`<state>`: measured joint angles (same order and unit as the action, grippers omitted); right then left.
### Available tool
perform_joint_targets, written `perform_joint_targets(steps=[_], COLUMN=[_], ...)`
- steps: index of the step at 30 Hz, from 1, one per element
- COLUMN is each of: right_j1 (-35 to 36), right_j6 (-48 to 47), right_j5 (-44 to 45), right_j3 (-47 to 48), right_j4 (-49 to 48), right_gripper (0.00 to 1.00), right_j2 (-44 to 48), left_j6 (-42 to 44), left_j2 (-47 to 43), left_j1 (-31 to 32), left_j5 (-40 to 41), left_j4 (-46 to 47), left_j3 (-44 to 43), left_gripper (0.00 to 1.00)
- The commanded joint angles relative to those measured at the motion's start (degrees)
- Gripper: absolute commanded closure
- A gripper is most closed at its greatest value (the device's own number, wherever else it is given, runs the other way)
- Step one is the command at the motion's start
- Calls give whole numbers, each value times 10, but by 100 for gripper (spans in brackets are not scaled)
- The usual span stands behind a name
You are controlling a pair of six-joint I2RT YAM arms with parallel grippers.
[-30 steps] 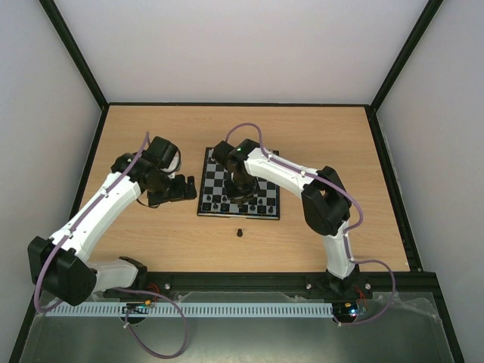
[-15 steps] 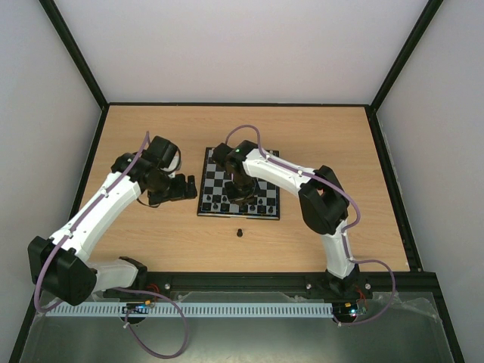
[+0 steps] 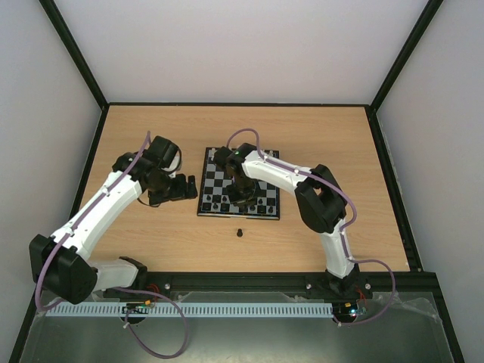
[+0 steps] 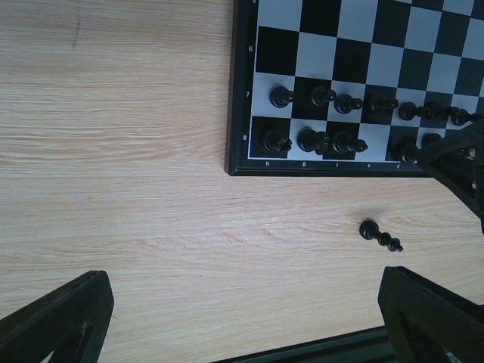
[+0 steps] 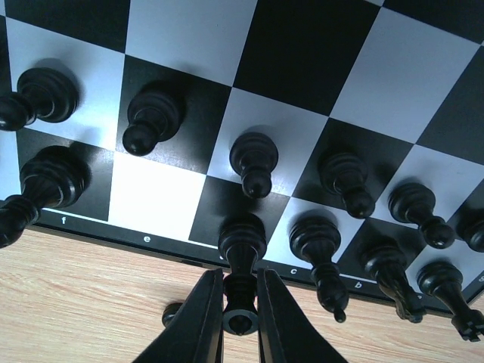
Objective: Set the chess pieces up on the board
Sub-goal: Place the chess piece on the chessboard.
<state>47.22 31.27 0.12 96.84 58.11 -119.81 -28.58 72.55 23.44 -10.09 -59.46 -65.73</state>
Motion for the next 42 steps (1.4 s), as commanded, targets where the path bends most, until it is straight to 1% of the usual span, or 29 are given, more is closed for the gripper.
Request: perform_joint_targets(steps=[1, 20, 29, 30, 35, 39, 42], right_j1=[-5, -13, -13, -13, -13, -13, -12], right_j6=[-8, -20, -22, -21, -21, -20, -18], right_j5=[1, -23, -19, -17, -14, -14, -12], right_j3=[-4, 18, 23, 23, 34, 61, 89], right_j4=[16, 10, 14, 15, 26, 45, 65], right_gripper=[90, 90, 89, 88, 76, 71, 69], right_j2=[-13, -27, -32, -30, -22, -16, -10], left_j6=[7, 9, 8, 8, 7, 7, 9], left_j2=[10, 20, 22, 22, 24, 26, 27], left_j1=[-3, -3, -4, -4, -4, -4, -4], left_j5=[-4, -3, -4, -4, -4, -5, -5], left_j4=[-3, 0, 1, 1, 2, 3, -1], left_j3=[-14, -21, -19, -20, -20, -23, -28], left_gripper=[1, 1, 1, 1, 1, 1, 1])
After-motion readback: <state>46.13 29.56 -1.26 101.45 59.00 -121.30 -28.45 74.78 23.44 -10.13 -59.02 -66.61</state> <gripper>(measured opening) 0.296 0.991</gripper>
